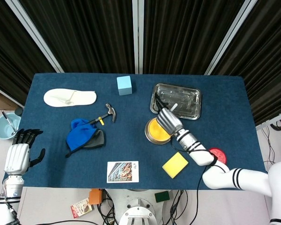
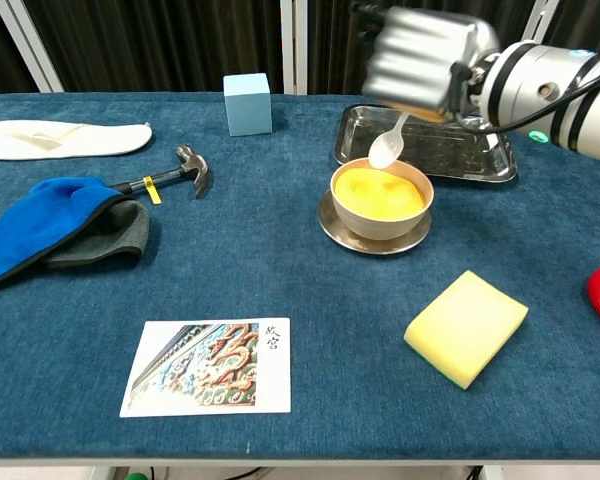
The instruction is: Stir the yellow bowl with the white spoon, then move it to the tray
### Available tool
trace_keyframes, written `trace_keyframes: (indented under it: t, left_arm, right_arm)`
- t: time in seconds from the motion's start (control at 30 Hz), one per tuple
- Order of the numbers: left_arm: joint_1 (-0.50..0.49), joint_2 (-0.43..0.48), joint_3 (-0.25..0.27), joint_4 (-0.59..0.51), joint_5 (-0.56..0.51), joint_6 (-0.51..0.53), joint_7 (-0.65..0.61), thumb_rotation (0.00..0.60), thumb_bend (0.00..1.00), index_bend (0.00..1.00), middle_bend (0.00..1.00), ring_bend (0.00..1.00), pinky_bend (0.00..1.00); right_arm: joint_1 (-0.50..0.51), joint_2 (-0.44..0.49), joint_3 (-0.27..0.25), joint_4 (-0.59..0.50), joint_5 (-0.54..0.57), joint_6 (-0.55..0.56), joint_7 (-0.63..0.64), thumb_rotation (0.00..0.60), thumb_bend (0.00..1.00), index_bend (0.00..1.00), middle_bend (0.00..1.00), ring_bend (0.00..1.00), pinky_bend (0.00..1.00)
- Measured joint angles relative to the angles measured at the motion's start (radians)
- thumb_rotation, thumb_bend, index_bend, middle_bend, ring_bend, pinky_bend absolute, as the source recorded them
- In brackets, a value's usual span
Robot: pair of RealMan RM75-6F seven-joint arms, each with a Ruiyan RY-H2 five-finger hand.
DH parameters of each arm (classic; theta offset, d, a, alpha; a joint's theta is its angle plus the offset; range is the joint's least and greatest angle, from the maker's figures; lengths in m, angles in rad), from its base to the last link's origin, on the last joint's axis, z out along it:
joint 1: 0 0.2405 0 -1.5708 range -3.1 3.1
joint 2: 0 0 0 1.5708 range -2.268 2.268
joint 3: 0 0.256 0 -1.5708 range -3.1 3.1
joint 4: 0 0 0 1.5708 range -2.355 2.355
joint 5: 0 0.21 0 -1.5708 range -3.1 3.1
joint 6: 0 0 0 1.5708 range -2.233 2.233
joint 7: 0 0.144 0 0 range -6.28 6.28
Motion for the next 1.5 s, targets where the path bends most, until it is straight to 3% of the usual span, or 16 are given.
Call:
trace_keyframes:
  t: [0.23, 0.4, 0.77, 1.03, 1.27, 1.37, 1.5]
  left_arm:
    - [-0.006, 0.007, -0.002, -0.016, -0.002, -0.006, 0.013, 0.600, 0.35, 0.24, 0.19, 0.14, 0.08]
    - [-0.005, 0.008, 0.000, -0.022, -0.005, -0.006, 0.018, 0.600, 0.35, 0.24, 0.19, 0.14, 0.08]
    - [-0.008, 0.015, -0.002, -0.040, -0.016, -0.015, 0.037, 0.600, 0.35, 0.24, 0.19, 0.14, 0.08]
    - [-0.006, 0.022, -0.003, -0.045, -0.023, -0.015, 0.040, 0.600, 0.35, 0.24, 0.19, 0.14, 0.08]
    - [-0.006, 0.021, -0.002, -0.044, -0.019, -0.010, 0.039, 0.600, 0.35, 0.24, 0.19, 0.14, 0.08]
    - [-0.003, 0.028, -0.003, -0.044, -0.018, -0.006, 0.036, 0.600, 0.35, 0.24, 0.19, 0.14, 0.08]
    - [-0.001, 0.042, -0.007, -0.043, -0.019, -0.001, 0.028, 0.600, 0.35, 0.24, 0.19, 0.14, 0.08]
  right_arm:
    - [-0.050, 0.003, 0.066, 0.039, 0.095, 0.024, 0.302, 0.600, 0.48, 0.68, 0.37, 0.14, 0.00]
    - [-0.049, -0.025, 0.115, 0.152, 0.197, -0.020, 0.436, 0.600, 0.48, 0.66, 0.37, 0.13, 0.00]
    - [0.028, -0.202, 0.166, 0.492, 0.445, -0.204, 0.541, 0.600, 0.47, 0.55, 0.34, 0.13, 0.00]
    - [0.105, -0.322, 0.191, 0.689, 0.554, -0.297, 0.568, 0.600, 0.30, 0.41, 0.30, 0.10, 0.00]
    - [0.127, -0.343, 0.200, 0.711, 0.626, -0.329, 0.566, 0.600, 0.22, 0.33, 0.26, 0.07, 0.00]
    - [0.118, -0.316, 0.202, 0.667, 0.612, -0.316, 0.587, 0.600, 0.22, 0.32, 0.25, 0.07, 0.00]
    - [0.074, -0.226, 0.204, 0.519, 0.563, -0.262, 0.646, 0.600, 0.22, 0.30, 0.25, 0.08, 0.00]
